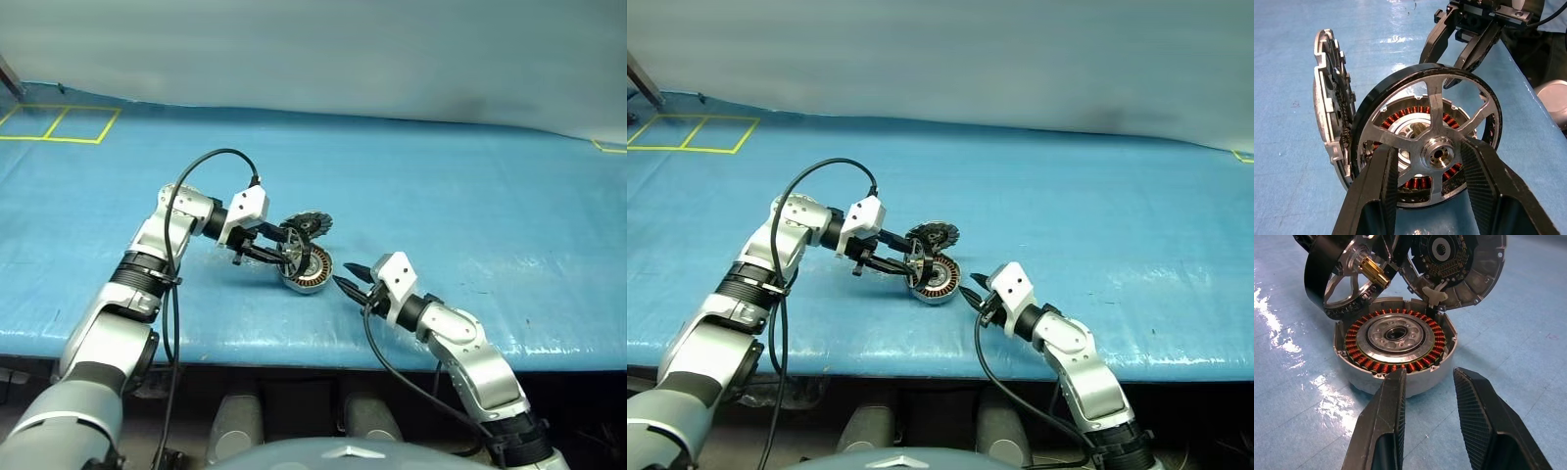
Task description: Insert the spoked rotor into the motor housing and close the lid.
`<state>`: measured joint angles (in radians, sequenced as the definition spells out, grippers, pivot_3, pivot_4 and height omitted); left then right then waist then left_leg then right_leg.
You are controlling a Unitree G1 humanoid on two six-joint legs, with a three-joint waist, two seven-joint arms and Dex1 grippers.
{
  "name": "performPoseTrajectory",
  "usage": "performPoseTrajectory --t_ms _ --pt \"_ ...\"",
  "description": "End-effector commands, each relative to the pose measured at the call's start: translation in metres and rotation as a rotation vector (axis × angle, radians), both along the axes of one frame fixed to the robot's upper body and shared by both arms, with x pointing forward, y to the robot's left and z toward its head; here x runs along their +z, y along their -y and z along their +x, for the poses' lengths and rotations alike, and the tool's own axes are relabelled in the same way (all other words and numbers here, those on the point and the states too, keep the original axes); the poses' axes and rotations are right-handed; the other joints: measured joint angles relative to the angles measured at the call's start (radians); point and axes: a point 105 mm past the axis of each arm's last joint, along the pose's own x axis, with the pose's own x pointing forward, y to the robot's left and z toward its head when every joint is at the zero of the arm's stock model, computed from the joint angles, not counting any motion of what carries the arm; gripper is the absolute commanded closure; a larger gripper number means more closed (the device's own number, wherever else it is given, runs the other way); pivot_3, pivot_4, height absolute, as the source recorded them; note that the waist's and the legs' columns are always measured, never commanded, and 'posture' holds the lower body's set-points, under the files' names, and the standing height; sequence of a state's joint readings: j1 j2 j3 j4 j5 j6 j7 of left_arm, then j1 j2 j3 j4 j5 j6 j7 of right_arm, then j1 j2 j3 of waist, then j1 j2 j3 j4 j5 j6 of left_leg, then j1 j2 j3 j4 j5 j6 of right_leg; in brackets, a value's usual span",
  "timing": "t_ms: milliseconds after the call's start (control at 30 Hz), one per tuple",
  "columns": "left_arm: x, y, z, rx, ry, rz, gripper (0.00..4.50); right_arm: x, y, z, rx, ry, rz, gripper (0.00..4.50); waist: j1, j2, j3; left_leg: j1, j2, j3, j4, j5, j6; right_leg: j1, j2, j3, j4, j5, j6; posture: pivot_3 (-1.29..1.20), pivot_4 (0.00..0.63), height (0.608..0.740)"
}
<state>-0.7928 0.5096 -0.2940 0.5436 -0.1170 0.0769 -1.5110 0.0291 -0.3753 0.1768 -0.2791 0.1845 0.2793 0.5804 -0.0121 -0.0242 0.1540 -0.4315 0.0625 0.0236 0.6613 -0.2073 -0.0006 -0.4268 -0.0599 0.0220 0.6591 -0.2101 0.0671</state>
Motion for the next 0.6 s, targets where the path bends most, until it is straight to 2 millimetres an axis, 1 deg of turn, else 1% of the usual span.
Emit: performPoseTrajectory --t_ms 33,300,600 --pt "0.011 0.004 0.003 -0.028 0.05 0.002 2.85 0.013 0.001 0.002 -0.005 0.06 0.018 2.89 0.0 0.0 0.0 0.0 0.0 0.0 0.0 0.0 0.0 0.0 0.0 0.0 0.0 0.0 0.0 0.0 0.15 0.74" --pt "0.002 0.0 0.004 -0.057 0.078 0.087 2.85 0.012 -0.002 0.001 0.008 0.055 0.047 2.89 0.0 0.0 0.0 0.0 0.0 0.0 0.0 0.0 0.0 0.0 0.0 0.0 0.0 0.0 0.0 0.0 0.15 0.74" --pt "0.002 0.002 0.006 -0.072 0.098 0.104 2.85 0.013 -0.002 0.001 0.015 0.066 0.068 2.89 0.0 0.0 0.0 0.0 0.0 0.0 0.0 0.0 0.0 0.0 0.0 0.0 0.0 0.0 0.0 0.0 0.15 0.74"
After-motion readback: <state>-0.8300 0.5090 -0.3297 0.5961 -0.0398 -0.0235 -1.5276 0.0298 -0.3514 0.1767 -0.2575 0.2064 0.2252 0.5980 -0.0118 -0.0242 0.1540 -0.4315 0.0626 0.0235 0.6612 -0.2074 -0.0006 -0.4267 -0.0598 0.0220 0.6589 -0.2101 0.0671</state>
